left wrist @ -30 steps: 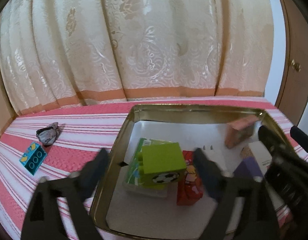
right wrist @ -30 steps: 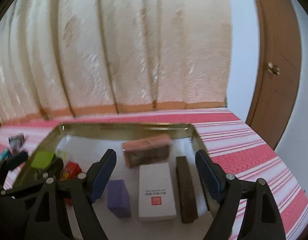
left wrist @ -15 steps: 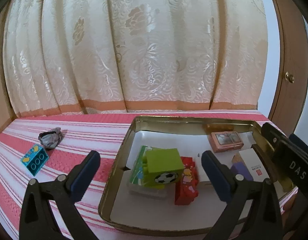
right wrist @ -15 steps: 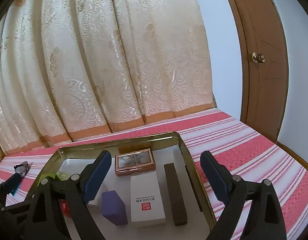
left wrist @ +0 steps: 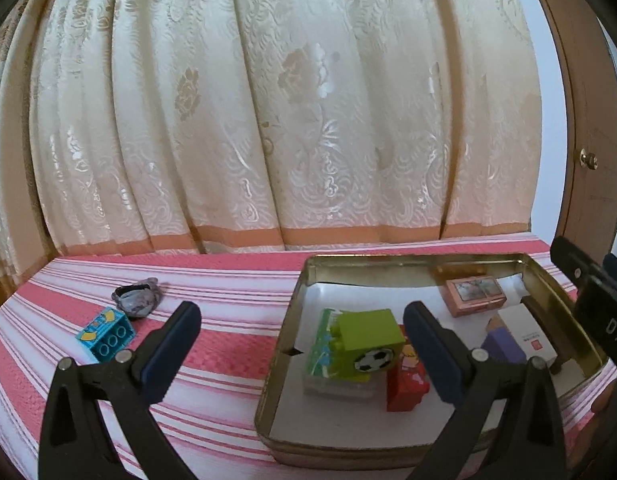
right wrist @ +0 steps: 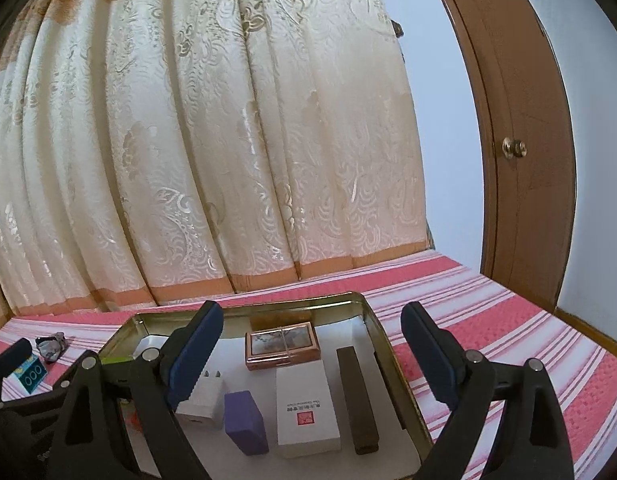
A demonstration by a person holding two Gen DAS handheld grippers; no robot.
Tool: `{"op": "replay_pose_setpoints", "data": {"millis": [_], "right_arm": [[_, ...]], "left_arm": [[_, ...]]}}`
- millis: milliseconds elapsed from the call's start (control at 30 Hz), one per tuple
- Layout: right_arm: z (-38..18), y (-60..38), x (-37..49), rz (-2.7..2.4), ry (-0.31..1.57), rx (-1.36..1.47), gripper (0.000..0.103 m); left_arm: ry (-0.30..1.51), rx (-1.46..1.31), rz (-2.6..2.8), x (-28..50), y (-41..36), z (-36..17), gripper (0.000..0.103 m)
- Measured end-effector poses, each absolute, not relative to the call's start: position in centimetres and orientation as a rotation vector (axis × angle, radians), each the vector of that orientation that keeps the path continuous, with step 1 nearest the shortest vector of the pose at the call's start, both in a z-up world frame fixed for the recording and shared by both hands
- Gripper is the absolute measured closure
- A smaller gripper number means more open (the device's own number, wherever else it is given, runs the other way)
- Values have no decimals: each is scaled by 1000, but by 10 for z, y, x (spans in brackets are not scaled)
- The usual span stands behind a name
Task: Organize rigid objects
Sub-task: 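Open both grippers and release the bundle and green block in the tray, then withdraw both open grippers from the tray toward the blue block and shoe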
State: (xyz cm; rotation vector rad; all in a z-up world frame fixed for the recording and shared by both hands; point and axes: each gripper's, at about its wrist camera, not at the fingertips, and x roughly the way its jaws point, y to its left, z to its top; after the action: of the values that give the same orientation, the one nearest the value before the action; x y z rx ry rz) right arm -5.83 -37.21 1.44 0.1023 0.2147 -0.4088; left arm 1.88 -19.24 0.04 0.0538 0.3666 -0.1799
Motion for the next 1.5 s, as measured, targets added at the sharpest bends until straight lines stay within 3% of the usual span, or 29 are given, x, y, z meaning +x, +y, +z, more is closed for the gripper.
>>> {"op": "replay_pose_setpoints", "data": {"millis": [867,1500], "right_arm": [[17,-333,-83,-487,132,88,11],[9,-252,-56,-420,142,86,11]], "left_arm": [[347,11,-159,9,-139,-2,1],[364,9,-122,25,-87,-4,1]]}}
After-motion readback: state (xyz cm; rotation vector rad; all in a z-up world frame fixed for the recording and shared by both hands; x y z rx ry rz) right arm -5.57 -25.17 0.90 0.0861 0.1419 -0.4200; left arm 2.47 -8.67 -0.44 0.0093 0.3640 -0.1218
